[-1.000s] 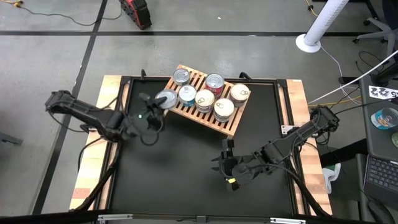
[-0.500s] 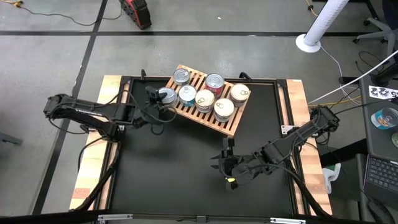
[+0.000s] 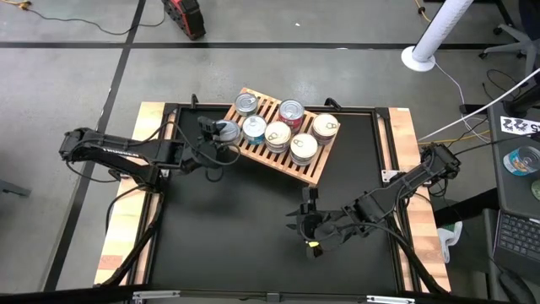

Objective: Stack canned seafood by type on shelf
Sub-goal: Stack the green tuna can on top the green tuna can on the shelf

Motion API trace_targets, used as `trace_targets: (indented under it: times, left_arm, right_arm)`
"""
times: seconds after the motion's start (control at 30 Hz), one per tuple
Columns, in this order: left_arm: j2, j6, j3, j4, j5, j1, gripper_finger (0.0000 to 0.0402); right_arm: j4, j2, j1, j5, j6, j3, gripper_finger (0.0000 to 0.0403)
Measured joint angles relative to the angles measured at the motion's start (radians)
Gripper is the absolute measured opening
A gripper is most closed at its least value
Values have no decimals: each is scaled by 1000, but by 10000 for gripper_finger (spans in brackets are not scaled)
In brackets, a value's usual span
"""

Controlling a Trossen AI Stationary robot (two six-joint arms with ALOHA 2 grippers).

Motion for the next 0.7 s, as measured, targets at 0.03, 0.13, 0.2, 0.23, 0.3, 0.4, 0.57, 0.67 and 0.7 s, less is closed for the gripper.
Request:
trace_targets:
  times: [0.03, 0.13, 0.2, 0.23, 0.3, 0.4, 0.57, 0.67, 0.7]
  left_arm:
    - [0, 1, 0, -1, 0, 0, 221]
    - [0, 20, 0, 0, 0, 0, 238]
    - [0, 28, 0, 0, 0, 0, 245]
    - [0, 32, 0, 0, 0, 0, 247]
    - [0, 50, 0, 0, 1, 1, 248]
    - [0, 90, 0, 0, 30, 14, 248]
    - [0, 104, 0, 1, 73, 44, 248]
    - [0, 55, 0, 2, 74, 34, 249]
    - [0, 41, 0, 2, 74, 27, 249]
  right_arm:
    - [0, 0, 0, 0, 0, 0, 127]
    - [0, 0, 0, 0, 0, 0, 127]
    - [0, 0, 0, 0, 0, 0, 127]
    - [0, 0, 0, 0, 0, 0, 127]
    - [0, 0, 0, 0, -1, 0, 127]
    - [0, 0, 0, 0, -2, 0, 127]
    - [0, 1, 0, 0, -2, 0, 127]
    - [-2, 1, 0, 0, -2, 0, 127]
    - [-2, 1, 0, 0, -2, 0, 127]
